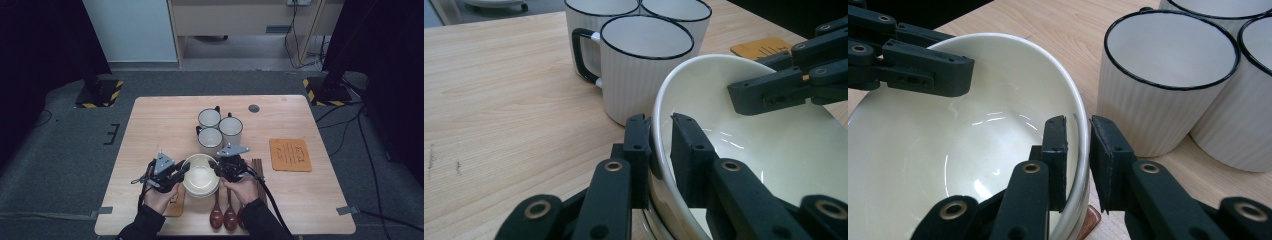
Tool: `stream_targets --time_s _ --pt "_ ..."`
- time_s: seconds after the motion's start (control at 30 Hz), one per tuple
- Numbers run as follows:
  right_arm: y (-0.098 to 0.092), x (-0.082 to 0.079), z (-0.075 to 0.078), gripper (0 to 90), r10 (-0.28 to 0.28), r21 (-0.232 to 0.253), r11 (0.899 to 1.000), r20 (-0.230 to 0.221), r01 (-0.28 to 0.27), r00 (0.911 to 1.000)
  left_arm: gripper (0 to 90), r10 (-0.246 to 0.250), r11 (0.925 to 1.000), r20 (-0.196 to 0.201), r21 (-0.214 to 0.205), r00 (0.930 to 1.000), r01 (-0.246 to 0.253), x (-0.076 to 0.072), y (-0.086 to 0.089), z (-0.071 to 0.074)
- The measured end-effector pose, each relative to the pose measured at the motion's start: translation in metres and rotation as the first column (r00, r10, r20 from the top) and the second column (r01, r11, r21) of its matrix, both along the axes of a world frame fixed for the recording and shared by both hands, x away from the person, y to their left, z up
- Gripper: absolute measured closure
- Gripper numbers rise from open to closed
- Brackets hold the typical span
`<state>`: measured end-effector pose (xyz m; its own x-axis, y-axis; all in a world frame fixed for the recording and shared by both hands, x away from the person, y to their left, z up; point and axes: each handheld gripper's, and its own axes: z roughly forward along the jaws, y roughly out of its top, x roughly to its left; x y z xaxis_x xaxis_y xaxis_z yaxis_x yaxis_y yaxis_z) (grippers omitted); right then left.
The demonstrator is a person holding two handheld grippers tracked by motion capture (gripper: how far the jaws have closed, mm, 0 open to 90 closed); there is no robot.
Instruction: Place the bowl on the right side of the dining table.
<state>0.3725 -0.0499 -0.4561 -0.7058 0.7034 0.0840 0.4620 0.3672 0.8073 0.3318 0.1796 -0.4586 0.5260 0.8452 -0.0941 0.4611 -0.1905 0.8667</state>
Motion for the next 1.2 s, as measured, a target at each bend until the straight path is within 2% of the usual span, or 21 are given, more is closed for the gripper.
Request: stream_targets --time_s 0.37,0.87,0.9,0.93,1.0,1.03,1.2 --pt "0.006 -0.003 0.002 80.8 -0.035 -0.043 0.998 0.022 0.036 0.9991 78.2 0.004 0.9999 0.007 0.016 1.0000 -0.004 0.000 -0.002 0.000" --pt "0.007 -0.006 0.004 83.6 -0.050 -0.048 0.998 0.031 0.052 0.9983 77.6 0.005 0.9999 0.013 0.015 0.9999 -0.006 0.001 -0.001 0.000" --pt "0.005 -0.006 0.006 83.1 -0.047 -0.009 0.999 0.022 0.047 0.9987 80.2 0.003 0.9998 -0.001 0.018 1.0000 -0.003 0.001 -0.001 -0.001" --pt "0.002 -0.005 0.010 83.5 -0.044 0.028 0.999 0.007 0.043 0.9990 79.9 0.000 1.0000 0.000 0.002 1.0000 0.000 0.001 0.000 -0.002" --pt "0.007 -0.008 0.014 83.9 -0.041 -0.047 0.998 0.041 0.043 0.9983 80.8 0.008 0.9998 -0.006 0.019 0.9999 -0.008 0.002 -0.001 -0.003" --pt "0.009 -0.008 0.014 83.9 -0.039 -0.066 0.997 0.053 0.042 0.9978 81.0 0.009 0.9998 -0.008 0.020 0.9999 -0.009 0.001 -0.001 -0.002" --pt "0.007 -0.008 0.012 84.0 -0.042 -0.048 0.998 0.051 0.044 0.9978 81.4 0.013 0.9997 0.002 0.022 0.9999 -0.013 0.001 -0.002 -0.002"
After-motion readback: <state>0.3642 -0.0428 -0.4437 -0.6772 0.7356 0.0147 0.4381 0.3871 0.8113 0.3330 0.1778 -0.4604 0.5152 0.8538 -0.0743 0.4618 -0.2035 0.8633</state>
